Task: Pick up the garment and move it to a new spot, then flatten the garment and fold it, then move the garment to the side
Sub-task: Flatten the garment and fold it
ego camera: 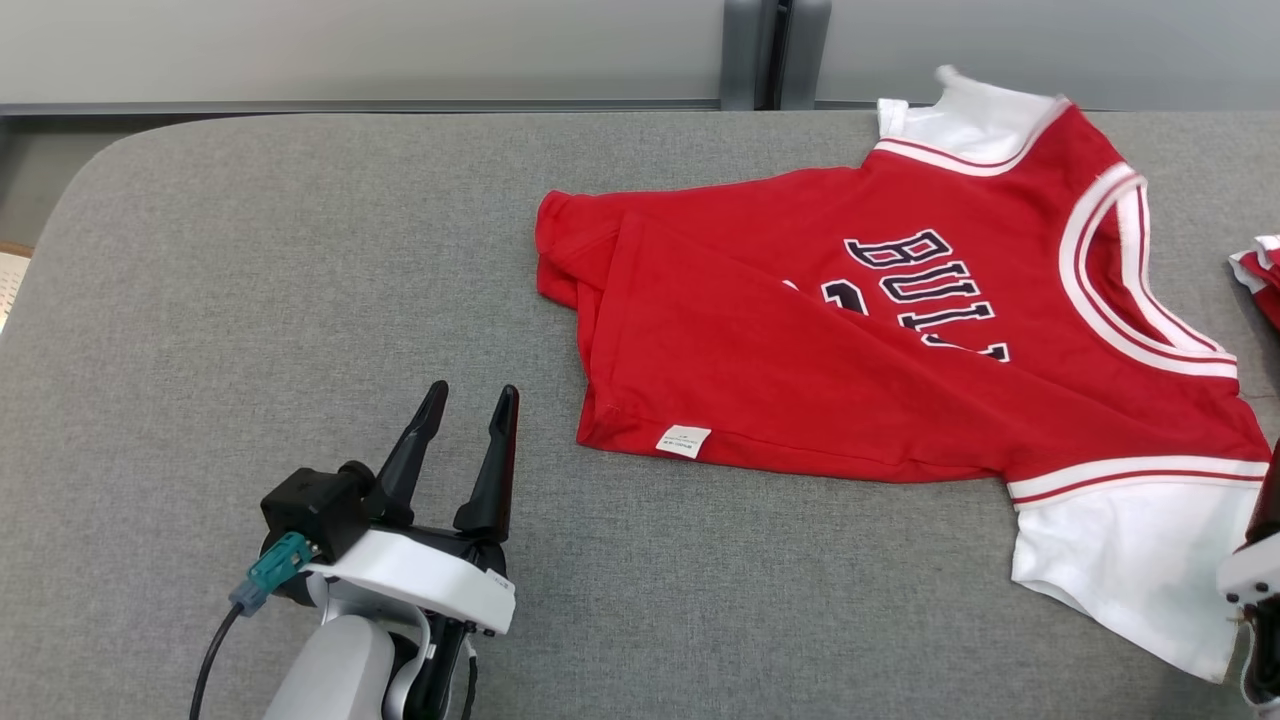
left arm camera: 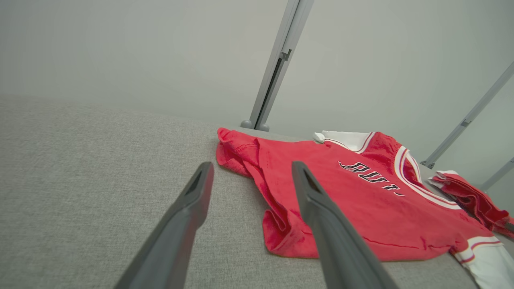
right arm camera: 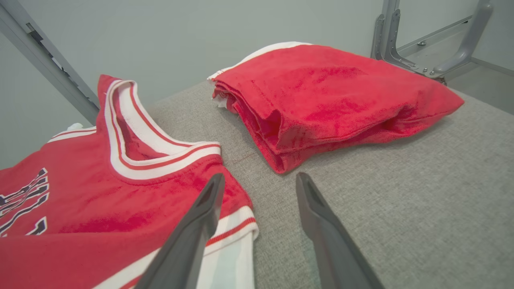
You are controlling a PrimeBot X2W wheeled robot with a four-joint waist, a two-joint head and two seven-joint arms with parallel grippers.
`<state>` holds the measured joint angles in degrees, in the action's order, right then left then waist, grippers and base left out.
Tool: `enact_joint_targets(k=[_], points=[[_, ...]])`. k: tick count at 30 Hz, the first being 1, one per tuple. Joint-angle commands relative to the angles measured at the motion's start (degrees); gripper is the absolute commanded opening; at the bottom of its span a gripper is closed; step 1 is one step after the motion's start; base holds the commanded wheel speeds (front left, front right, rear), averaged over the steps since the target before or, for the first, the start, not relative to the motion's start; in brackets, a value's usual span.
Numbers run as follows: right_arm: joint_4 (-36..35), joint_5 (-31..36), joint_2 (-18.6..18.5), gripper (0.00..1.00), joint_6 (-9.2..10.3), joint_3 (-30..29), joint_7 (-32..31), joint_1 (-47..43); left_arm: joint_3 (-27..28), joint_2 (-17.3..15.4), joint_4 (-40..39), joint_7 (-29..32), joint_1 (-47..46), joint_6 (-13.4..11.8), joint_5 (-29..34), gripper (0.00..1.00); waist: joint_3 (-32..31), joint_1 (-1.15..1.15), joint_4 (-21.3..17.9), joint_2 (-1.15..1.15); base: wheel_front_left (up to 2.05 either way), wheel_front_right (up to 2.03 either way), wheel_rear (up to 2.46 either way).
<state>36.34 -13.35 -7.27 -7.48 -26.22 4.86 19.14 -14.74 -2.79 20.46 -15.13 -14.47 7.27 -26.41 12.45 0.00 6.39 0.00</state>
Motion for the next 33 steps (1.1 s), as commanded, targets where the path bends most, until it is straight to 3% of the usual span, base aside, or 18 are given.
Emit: enact_joint_targets(k=[1, 6, 17, 27, 33], points=[[-0.4, 1.2, 0.6, 1.0, -0.02, -0.2, 2.1, 1.3, 0.5, -0.2, 0.0, 0.0, -0.6, 0.3, 0.0, 1.0, -0.1, 0.0, -0.3, 0.0, 0.0, 0.0, 0.0], [-2.9, 1.3, 0.9, 1.0, -0.01, 3.6, 5.3, -0.6, 1.1, -0.2, 0.2, 0.0, -0.3, 0.3, 0.4, 1.0, -0.6, 0.0, -1.0, 0.0, 0.0, 0.0, 0.0], [-18.3, 0.9, 1.9, 1.0, -0.01, 20.0, 10.3, -14.1, 2.5, -0.2, -0.9, 0.0, 1.2, 0.3, 0.2, 1.0, -3.1, 0.0, -3.5, 0.0, 0.0, 0.0, 0.0], [-20.9, 1.5, 3.2, 1.0, -0.01, 22.4, 10.4, -16.5, 1.5, -0.2, -0.3, 0.0, 0.6, 0.3, 1.2, 1.0, -2.9, 0.0, -5.3, 0.0, 0.0, 0.0, 0.0], [-21.4, 2.0, 3.4, 1.0, -0.01, 21.6, 10.4, -15.5, -3.9, -0.3, 4.2, 0.0, -2.6, 0.3, 2.7, 1.0, -1.1, 0.0, -6.3, 0.0, 0.0, 0.0, 0.0]])
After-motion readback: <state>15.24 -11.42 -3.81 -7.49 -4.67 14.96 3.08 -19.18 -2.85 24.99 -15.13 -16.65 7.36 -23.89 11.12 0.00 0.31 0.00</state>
